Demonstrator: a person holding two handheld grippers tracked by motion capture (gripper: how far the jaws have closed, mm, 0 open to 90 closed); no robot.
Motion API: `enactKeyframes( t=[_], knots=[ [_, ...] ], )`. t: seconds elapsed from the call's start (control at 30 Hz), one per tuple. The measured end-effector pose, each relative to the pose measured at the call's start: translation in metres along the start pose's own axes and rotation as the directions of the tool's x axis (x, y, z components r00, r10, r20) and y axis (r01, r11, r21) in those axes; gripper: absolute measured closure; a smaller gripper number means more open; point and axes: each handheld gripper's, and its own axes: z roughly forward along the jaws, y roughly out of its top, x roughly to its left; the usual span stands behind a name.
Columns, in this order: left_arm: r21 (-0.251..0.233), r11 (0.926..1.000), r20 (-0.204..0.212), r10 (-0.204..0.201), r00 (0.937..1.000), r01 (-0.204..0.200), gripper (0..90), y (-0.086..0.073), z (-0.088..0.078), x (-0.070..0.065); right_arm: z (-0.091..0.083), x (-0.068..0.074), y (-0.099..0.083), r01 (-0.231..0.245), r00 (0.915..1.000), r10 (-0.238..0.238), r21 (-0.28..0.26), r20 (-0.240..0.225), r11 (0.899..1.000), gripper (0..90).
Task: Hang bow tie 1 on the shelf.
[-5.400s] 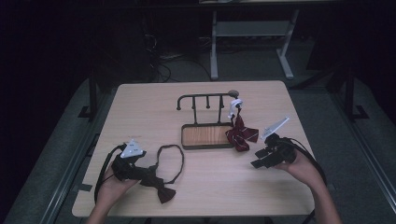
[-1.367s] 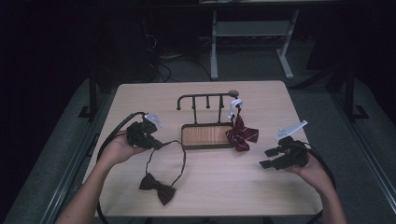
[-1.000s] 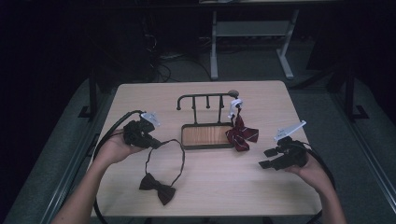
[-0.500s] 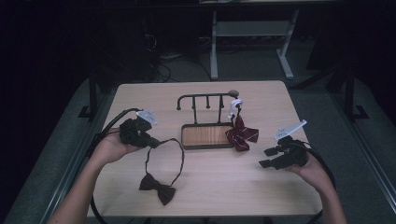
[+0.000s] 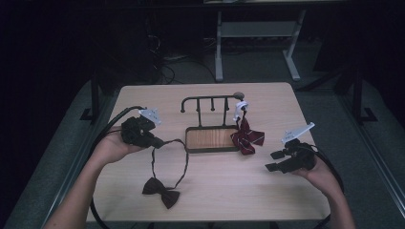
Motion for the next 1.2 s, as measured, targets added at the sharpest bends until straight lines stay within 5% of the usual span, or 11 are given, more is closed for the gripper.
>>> enactKeyframes(
  t=[1.2],
  knots=[
    [-0.013,0.9998,-0.013,0.012,0.9998,-0.013,89.9,0.021,-0.019,0.008,0.000,-0.004,-0.001,-0.003,1.0000,0.003,-0.002,-0.005,1.000,40.1]
  ],
)
